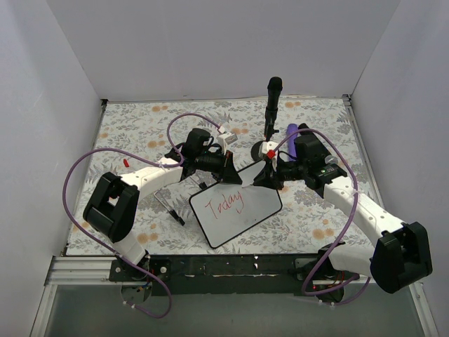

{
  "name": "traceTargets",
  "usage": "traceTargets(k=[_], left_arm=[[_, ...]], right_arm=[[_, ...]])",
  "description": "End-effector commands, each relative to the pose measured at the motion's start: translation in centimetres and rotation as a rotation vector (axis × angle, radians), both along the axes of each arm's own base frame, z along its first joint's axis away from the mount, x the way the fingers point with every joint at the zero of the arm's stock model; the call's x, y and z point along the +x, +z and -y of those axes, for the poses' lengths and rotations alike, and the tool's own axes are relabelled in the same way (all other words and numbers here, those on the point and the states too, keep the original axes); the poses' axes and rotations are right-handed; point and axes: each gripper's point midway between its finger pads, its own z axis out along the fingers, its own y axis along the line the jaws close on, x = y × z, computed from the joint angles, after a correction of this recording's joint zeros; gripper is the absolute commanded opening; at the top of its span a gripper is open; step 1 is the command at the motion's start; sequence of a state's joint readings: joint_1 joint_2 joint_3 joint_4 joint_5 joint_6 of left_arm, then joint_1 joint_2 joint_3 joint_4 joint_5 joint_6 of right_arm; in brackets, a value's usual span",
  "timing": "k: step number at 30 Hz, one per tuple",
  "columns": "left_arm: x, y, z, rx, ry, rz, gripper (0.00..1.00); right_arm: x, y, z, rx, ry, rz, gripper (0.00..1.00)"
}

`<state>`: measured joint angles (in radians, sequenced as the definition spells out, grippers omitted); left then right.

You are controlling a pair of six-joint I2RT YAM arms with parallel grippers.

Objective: Write a sentence on the whiteboard

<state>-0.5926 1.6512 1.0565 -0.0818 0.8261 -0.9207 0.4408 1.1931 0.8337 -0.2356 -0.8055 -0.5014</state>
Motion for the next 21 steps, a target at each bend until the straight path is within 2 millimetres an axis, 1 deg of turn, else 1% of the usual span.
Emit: traceTargets(k=[1, 11, 13, 17, 18, 21], left_arm=[[0.3, 1.5, 0.0, -0.02, -0.018, 0.123, 0.0], [0.4, 1.2, -0.1, -0.013, -0.015, 0.127, 0.0], [0.4, 1.1, -0.1, -0.011, -0.015, 0.124, 0.0], [0.4, 1.0, -0.1, -0.009, -0.015, 0.122, 0.0], [0.4, 1.0, 0.0, -0.009, -0.015, 0.123, 0.0], [0.5, 1.1, -0.1, -0.008, -0.013, 0.124, 0.0]], right_arm=[[0.9, 0.5, -0.2, -0.011, -0.005, 0.046, 0.01], [-0.4, -0.6, 0.3, -0.027, 0.017, 0.018, 0.01], [-0.5, -0.1, 0.3, -0.017, 0.023, 0.032, 0.01], [-1.0, 1.6, 0.1, 0.028, 0.063, 0.044, 0.01], [-1.0, 1.8, 0.2, 0.032, 0.064, 0.042, 0.01], [-0.3, 1.9, 1.1, 0.036, 0.021, 0.051, 0.01]])
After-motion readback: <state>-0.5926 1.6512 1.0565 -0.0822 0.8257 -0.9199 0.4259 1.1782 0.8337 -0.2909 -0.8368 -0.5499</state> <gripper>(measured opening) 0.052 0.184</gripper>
